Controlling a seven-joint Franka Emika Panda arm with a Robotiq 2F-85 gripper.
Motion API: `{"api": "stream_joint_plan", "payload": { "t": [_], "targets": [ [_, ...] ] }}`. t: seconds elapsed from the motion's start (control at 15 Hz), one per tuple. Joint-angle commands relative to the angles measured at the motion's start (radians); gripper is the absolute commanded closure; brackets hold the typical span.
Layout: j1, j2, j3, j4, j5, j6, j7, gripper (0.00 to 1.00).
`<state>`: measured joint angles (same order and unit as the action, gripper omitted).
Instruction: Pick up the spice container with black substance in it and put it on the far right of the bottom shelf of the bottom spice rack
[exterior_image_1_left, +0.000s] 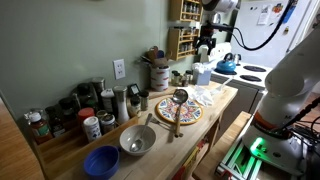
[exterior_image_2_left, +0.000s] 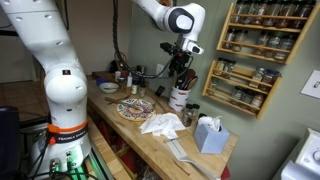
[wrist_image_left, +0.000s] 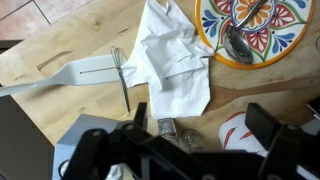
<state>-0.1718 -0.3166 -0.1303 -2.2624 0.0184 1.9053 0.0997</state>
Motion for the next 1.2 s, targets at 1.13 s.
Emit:
{"api": "stream_joint_plan", "payload": {
  "t": [1.13],
  "targets": [
    [0.006, 0.355, -0.017, 0.115, 0.024, 0.246, -0.181, 0.00]
  ]
}}
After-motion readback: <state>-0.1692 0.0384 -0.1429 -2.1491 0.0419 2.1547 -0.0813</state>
